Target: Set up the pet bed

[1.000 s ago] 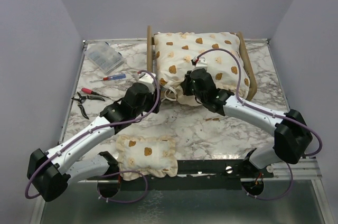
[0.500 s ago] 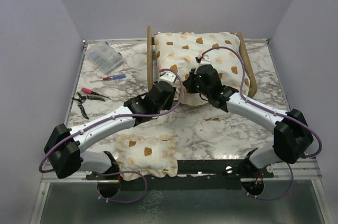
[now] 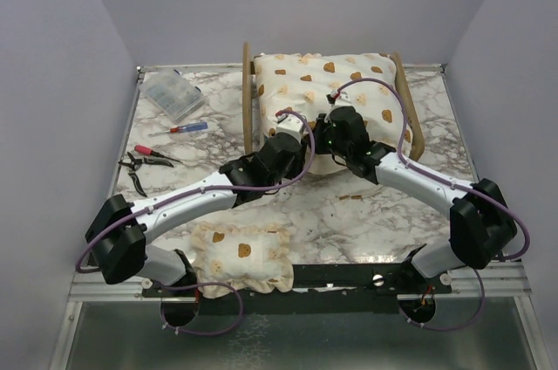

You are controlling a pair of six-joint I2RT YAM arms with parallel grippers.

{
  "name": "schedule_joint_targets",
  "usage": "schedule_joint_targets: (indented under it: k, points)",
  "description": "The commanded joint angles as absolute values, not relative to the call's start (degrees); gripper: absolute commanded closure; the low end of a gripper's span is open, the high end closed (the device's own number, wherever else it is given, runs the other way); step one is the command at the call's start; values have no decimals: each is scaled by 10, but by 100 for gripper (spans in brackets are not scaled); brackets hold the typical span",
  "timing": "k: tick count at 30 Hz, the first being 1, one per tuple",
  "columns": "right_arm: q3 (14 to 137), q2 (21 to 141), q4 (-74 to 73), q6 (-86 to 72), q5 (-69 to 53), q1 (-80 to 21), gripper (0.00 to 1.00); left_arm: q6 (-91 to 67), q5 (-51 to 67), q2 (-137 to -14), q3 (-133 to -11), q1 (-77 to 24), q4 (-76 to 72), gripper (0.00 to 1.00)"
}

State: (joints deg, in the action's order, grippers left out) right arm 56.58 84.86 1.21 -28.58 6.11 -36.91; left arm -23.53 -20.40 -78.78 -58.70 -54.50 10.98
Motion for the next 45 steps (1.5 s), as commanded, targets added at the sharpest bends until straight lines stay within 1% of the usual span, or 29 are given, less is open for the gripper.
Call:
schedule_joint_targets:
  k: [1,5,7,10,11,16,22,26,32,33,35,37,38,39,42,45]
  points:
    - [552,860,27,-295,46,-357,99,-259,-199,-825,-584,-548,65,58]
    - [548,861,29,-300,38,-351,100,-253,-223,-856,-584,-548,45,62]
    - [545,860,31,-302,35,-349,100,-246,-235,-864,-585,-548,42,71]
    - [542,858,31,-302,34,-344,99,-227,-247,-852,-605,-547,74,94]
    - [541,857,31,-300,33,-342,100,-220,-254,-841,-617,-547,95,100]
    - [533,851,35,-279,30,-336,99,-185,-297,-785,-714,-542,242,100]
    - [533,851,33,-255,30,-336,99,-134,-354,-783,-807,-538,377,100]
    - [532,849,32,-252,31,-336,99,-136,-399,-772,-823,-538,394,100]
    - [531,853,31,-253,33,-335,99,-168,-430,-737,-802,-538,413,100]
    - [530,853,31,-254,32,-335,99,-169,-447,-733,-798,-538,424,97]
    - [530,854,31,-253,29,-334,99,-173,-480,-726,-786,-538,451,87]
    - [530,855,32,-253,27,-334,99,-173,-460,-717,-770,-538,452,70]
    - [530,855,32,-254,27,-334,99,-175,-425,-711,-754,-538,438,60]
    - [530,856,34,-253,26,-334,99,-184,-395,-704,-734,-538,416,58]
    - [528,858,35,-256,24,-333,99,-228,-312,-697,-662,-538,328,55]
    - [528,860,35,-258,21,-332,99,-269,-290,-712,-604,-538,235,54]
